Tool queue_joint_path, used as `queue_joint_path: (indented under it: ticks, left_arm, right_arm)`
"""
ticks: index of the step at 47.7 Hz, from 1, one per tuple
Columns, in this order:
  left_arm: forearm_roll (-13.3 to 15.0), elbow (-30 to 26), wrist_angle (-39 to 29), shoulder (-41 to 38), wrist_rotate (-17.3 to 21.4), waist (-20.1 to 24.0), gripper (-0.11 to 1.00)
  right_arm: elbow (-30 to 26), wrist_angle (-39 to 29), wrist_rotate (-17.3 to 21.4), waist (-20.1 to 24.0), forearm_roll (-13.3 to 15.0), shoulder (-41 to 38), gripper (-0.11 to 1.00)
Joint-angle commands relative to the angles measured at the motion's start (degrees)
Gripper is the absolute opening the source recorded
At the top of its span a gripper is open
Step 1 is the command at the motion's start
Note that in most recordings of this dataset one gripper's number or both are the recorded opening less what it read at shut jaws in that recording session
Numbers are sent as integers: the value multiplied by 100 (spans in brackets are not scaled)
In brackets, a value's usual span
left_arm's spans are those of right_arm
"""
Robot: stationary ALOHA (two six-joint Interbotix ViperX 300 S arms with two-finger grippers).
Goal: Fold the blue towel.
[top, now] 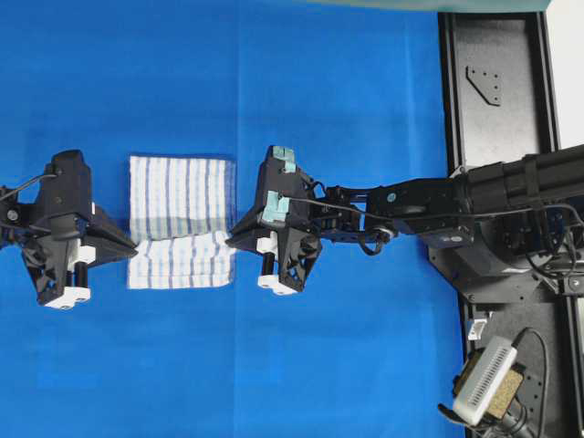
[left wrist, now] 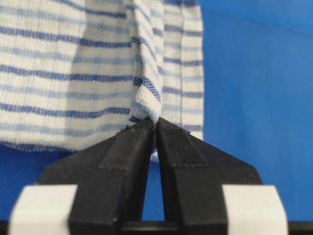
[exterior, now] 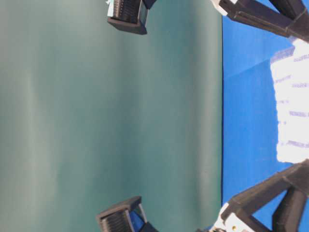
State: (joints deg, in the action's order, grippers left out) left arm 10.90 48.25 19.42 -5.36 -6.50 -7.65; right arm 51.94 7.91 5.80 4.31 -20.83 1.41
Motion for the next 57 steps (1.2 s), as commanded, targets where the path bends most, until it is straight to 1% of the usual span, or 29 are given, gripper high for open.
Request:
queue_joint_path:
  ticks: [1,3,5,7,8,10,12,13,14,16,17,22,27,34,40,51,57]
  left_arm:
    - [0,-70,26,0,9,-9,10]
    - [9,-62,9,0,18,-9,18]
    - [9,-26,0,26,9,-9,29]
    - [9,9,-9,53,9,9,41]
    - [0,35,-18,79,9,18,49]
    - [9,70,-35,123,35,35,62]
    - [0,105,-62,202,53,53,74]
    - [0,123,-97,281,62,62,78]
    - [0,141,-123,334,70,62,81]
    - [0,167,-193,457,88,70,79]
    - [0,176,-237,519,88,70,78]
    - [-9,229,-422,870,123,70,71]
    - [-18,290,-624,1213,193,70,71]
    - [-18,404,-835,1617,202,62,71]
    - [-18,563,-888,2048,202,53,70]
    - [-26,1143,-888,3138,211,44,70]
    - [-35,1512,-879,3744,299,44,70]
  right_arm:
    - [-79,18,-9,26,-9,105,22]
    - [-88,9,-9,44,-18,105,27]
    - [-105,18,-9,70,-18,105,36]
    - [-114,9,-9,105,-9,105,46]
    - [-132,0,0,132,-18,114,52]
    - [-149,-35,0,167,-18,132,63]
    - [-176,-88,0,202,-26,158,77]
    - [-193,-114,0,220,-18,185,83]
    - [-211,-149,-9,237,-18,211,87]
    - [-237,-202,-9,264,-18,264,94]
    - [-246,-229,-9,290,-18,308,95]
    - [-264,-404,-53,352,0,633,91]
    - [-220,-475,-70,352,62,993,90]
    - [-114,-475,-79,343,343,1477,90]
    - [26,-519,-79,299,519,1934,90]
    - [422,-729,-79,114,861,2821,89]
    - [633,-984,-79,-18,1055,3384,89]
